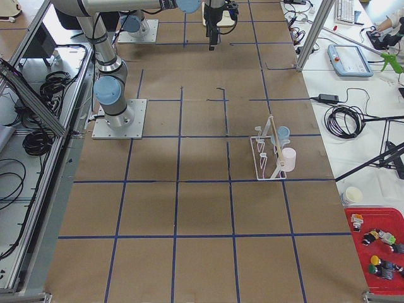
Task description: Transfer IKEA cup to right arm and place on rack
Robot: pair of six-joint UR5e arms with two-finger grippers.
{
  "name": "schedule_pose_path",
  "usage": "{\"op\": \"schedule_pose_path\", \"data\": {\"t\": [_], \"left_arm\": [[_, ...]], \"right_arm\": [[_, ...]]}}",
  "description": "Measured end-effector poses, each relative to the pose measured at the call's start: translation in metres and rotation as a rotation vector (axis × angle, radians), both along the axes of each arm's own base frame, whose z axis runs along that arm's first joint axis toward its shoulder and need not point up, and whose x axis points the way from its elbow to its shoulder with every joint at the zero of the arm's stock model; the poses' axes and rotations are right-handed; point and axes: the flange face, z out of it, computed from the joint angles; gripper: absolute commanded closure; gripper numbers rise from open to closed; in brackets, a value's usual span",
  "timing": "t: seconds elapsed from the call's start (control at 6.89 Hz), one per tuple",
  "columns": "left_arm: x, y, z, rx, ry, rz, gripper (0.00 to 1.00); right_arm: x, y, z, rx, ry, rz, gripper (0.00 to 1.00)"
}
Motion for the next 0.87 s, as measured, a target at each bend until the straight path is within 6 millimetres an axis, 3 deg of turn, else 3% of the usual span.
{"op": "schedule_pose_path", "data": {"t": [0.87], "left_arm": [[-0.0001,0.0006,-0.0020,0.060,0.005,0.004,0.01]], "right_arm": [[-0.0001,-0.0044,0.0049,-0.036,0.001,0.003,0.00]]}}
